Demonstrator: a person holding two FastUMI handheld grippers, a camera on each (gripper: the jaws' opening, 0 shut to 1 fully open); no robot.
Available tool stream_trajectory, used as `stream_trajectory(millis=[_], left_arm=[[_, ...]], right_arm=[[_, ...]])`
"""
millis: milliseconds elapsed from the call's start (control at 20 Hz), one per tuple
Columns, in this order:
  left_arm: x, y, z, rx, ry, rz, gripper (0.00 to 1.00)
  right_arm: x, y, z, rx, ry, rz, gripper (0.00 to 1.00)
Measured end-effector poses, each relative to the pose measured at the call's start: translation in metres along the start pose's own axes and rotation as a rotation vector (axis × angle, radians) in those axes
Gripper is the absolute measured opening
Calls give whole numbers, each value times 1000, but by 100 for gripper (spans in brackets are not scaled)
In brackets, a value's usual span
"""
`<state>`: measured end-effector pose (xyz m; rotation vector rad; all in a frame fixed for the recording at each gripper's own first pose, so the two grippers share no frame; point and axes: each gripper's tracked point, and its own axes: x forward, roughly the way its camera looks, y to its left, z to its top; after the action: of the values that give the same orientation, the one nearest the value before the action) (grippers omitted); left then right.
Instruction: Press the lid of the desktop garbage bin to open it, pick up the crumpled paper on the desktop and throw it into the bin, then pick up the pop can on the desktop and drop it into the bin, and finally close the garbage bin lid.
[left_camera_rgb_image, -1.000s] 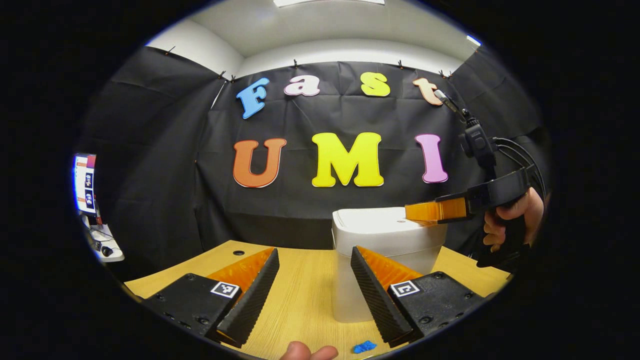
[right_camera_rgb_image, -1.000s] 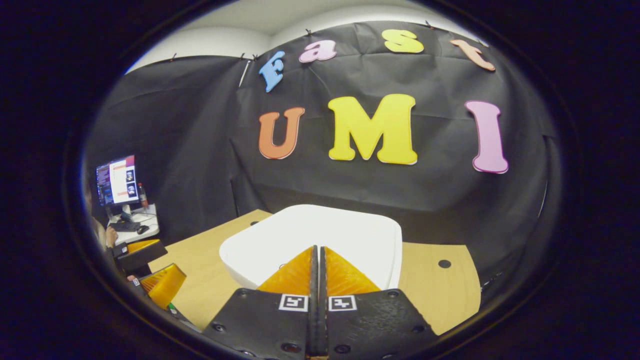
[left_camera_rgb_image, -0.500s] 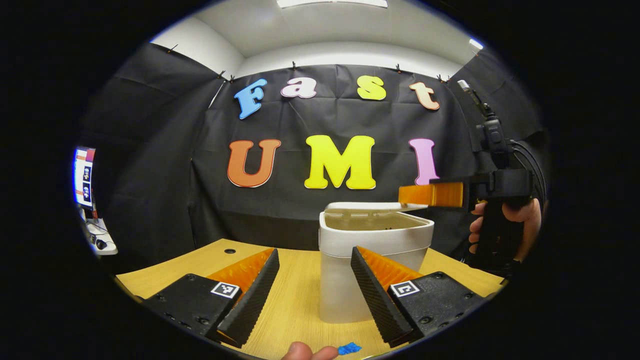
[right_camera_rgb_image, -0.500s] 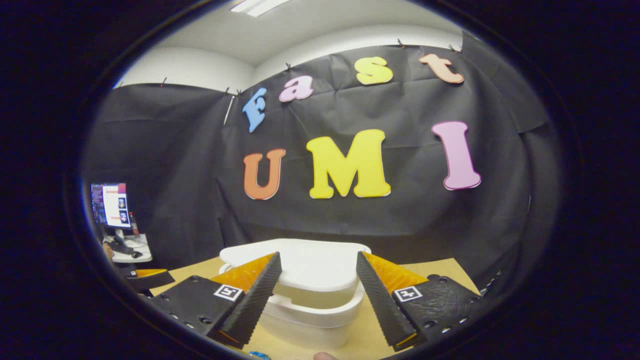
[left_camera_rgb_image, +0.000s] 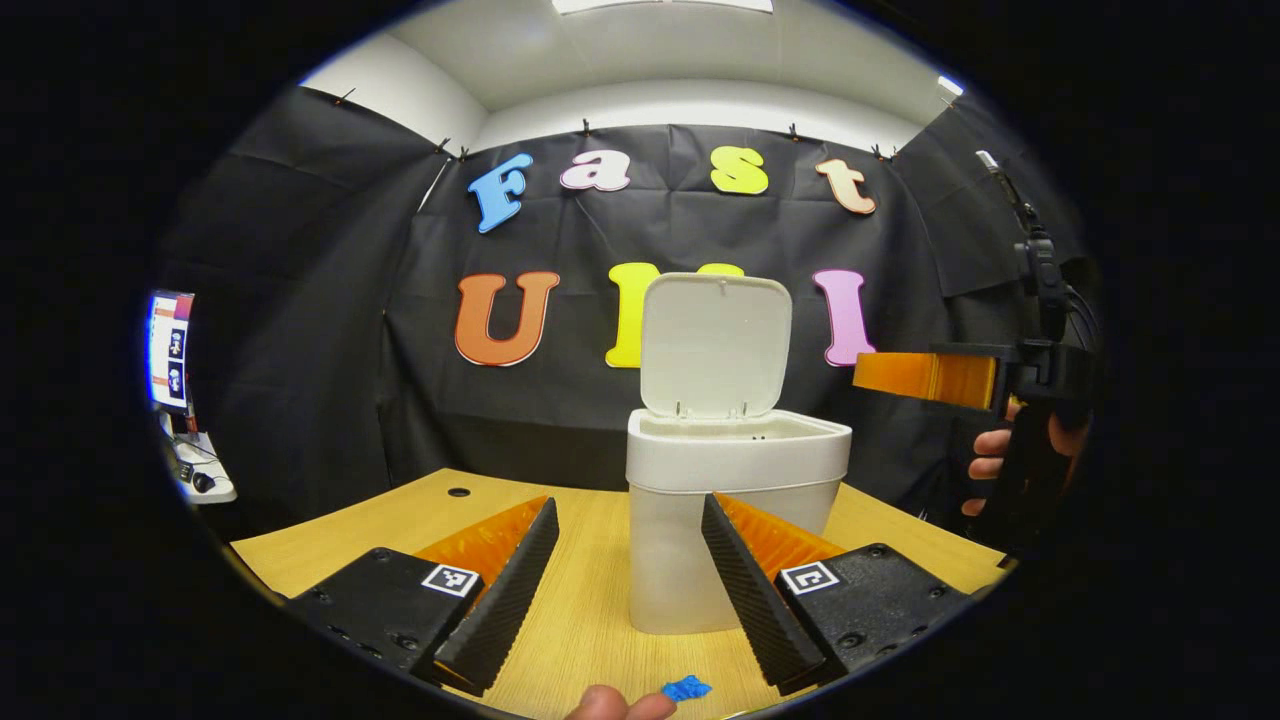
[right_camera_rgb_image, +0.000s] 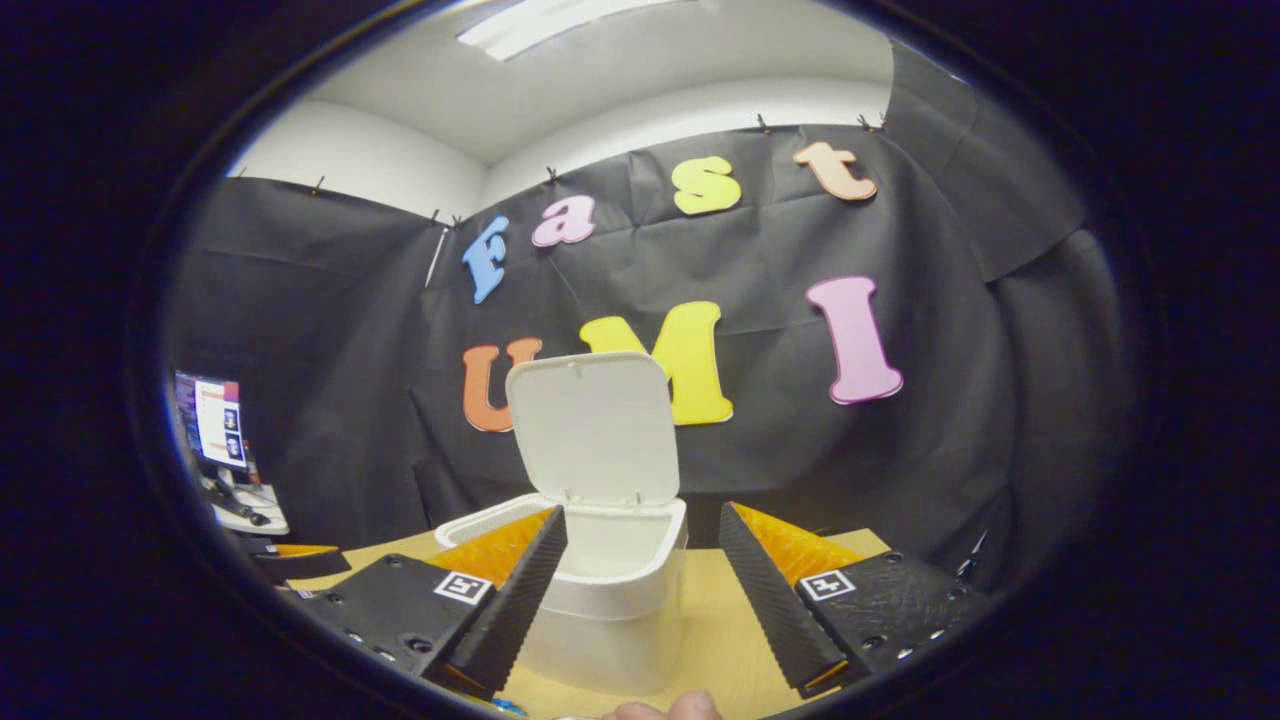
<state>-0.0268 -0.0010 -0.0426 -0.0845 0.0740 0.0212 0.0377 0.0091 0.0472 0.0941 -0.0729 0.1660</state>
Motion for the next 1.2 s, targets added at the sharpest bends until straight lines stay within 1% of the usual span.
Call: stream_trajectory(millis=[250, 450, 700, 800, 850, 900, 1050, 1200], left_arm=[[-4, -5, -5, 14, 16, -6, 94], [-7, -13, -31, 7, 67, -33, 94], [-14, -25, -83, -8, 217, -72, 94], [-19, -25, -100, -1, 263, -74, 94], [-21, -26, -109, -1, 281, -80, 94], [-23, -28, -118, -1, 300, -84, 94], [-30, -32, -151, 7, 383, -87, 94], [-40, -36, -183, 15, 475, -94, 95]], right_arm=[[-18, -3, -15, -5, 12, 0, 95], [-26, -2, -41, -27, 38, 11, 95], [-37, -9, -65, -32, 71, 0, 95], [-43, -15, -72, -15, 78, -5, 95], [-44, -16, -75, -9, 83, -4, 92], [-47, -19, -81, -9, 89, -7, 95], [-54, -28, -99, -22, 116, -27, 95], [-60, -34, -120, -6, 152, -38, 95]])
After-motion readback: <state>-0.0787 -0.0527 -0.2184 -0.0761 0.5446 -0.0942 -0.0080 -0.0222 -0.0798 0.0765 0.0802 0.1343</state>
